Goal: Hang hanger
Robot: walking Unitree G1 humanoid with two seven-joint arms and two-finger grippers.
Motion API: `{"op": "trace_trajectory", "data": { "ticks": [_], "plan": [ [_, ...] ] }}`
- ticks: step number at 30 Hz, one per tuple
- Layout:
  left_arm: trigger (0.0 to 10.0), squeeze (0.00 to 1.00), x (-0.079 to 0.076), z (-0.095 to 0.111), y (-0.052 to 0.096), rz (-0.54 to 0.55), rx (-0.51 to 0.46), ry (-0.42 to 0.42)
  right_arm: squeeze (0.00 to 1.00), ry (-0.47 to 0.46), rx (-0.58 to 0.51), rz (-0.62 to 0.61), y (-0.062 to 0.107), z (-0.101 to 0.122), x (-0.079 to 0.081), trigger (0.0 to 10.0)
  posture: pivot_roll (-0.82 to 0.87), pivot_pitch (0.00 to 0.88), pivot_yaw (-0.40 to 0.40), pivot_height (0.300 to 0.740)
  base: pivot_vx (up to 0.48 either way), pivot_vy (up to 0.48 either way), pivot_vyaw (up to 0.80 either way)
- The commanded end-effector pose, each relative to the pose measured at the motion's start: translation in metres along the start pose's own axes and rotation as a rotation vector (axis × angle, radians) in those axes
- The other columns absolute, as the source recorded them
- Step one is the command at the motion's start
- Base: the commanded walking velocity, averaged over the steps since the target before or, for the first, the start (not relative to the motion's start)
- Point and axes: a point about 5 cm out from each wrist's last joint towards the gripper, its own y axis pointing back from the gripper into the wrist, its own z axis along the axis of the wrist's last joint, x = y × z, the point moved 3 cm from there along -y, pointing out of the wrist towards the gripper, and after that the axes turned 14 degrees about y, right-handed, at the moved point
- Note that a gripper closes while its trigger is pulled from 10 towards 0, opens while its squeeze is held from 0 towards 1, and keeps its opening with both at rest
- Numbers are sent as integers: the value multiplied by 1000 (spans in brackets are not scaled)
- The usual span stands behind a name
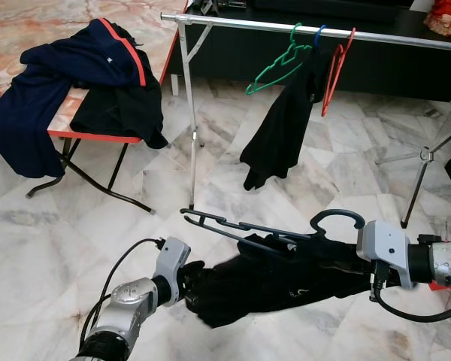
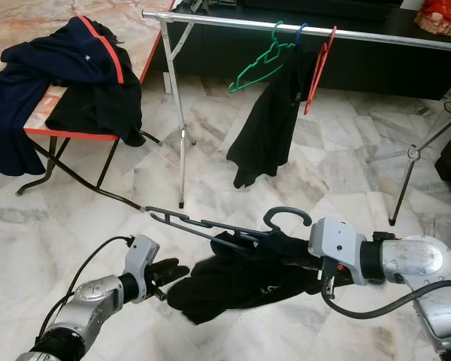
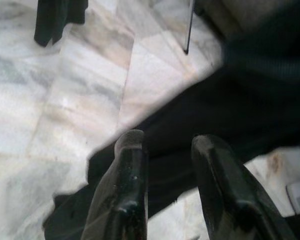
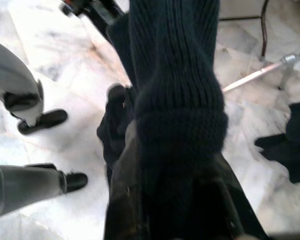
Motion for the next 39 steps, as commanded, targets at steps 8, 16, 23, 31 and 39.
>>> {"op": "trace_trajectory", "data": {
  "ticks": [8, 16, 23, 31, 39],
  "plan": [
    [10000, 1000, -19, -8, -1, -144, 13, 90, 0, 38, -65, 28, -14, 19, 0, 0, -85, 205, -96, 740, 0, 0, 0],
    [10000, 1000, -30, -8, -3, -221, 11, 93, 0, 67, -115, 55, -18, 35, 2, 0, -87, 197, -98, 740, 0, 0, 0],
    [10000, 1000, -37, -4, -3, -270, 3, 41, 0, 86, -133, 83, -17, 43, 4, 0, -90, 195, -99, 740, 0, 0, 0],
    [10000, 0, -40, -2, -5, -268, 26, -110, 0, 90, -138, 82, -20, 44, 2, 0, -87, 201, -104, 740, 0, 0, 0],
    [0, 0, -44, -10, -7, -286, 82, -119, 0, 122, -166, 66, -25, 56, -9, 0, -93, 220, -113, 740, 0, 0, 0]
  ]
}}
